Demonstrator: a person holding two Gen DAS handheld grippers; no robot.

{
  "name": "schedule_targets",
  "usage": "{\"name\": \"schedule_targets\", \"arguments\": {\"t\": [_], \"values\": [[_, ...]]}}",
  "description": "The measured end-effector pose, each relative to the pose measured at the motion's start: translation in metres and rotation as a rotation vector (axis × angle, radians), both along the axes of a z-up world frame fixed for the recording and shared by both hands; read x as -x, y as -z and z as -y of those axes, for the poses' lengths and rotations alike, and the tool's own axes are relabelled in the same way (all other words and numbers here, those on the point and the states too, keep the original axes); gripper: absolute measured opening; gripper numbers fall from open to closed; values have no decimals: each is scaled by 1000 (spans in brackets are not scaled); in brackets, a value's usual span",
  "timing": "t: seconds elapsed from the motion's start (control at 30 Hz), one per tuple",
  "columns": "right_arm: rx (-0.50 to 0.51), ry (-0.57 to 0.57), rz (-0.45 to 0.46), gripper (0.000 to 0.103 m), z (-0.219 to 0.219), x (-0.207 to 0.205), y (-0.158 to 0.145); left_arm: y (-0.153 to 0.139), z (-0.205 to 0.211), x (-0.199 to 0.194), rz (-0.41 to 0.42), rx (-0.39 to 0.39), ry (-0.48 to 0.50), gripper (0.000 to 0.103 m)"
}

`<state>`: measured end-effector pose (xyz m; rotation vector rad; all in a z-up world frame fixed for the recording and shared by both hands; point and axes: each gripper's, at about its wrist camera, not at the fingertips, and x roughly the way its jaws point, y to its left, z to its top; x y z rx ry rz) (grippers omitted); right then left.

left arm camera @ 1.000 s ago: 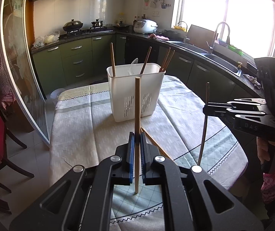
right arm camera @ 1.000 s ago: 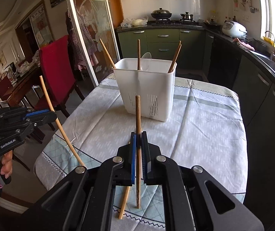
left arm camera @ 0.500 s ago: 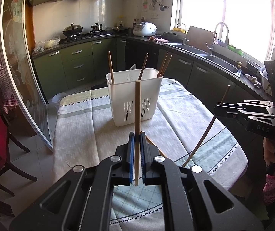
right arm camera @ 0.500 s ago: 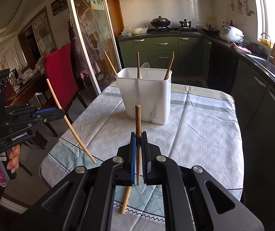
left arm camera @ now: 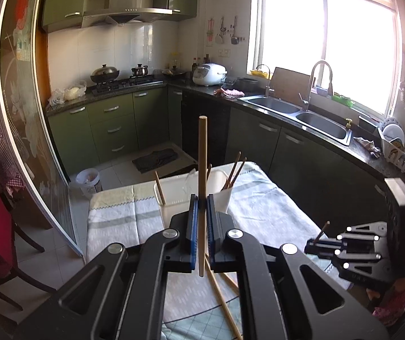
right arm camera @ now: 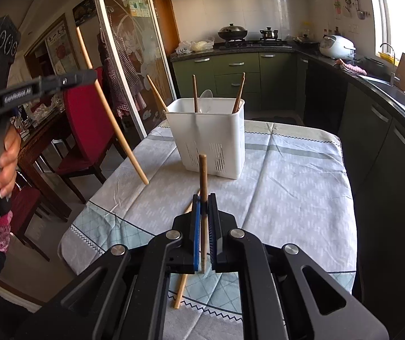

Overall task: Organize utensils
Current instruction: 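Lower both held chopsticks into the white caddy and open both tools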

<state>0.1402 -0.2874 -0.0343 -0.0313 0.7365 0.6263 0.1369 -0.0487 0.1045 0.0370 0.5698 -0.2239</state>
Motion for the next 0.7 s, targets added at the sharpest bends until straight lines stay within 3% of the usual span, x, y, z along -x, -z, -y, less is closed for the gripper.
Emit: {"name": "schedule_targets", "arguments": {"t": [0.17,0.3,0.5,0.7], "values": [[-16,17,-7,6,14,0,2,-39,4,-35,77,-1,-50,6],[-26,26,-16,6,23,1,3,-51,10,-65,103,-11,-83,6],[-38,32,-16,6,30,2,1,-25,12,-113,30,-37,-142,6],[-57,28,5,6,28,0,-15,18,10,-134,-92,-56,-129,6]]}}
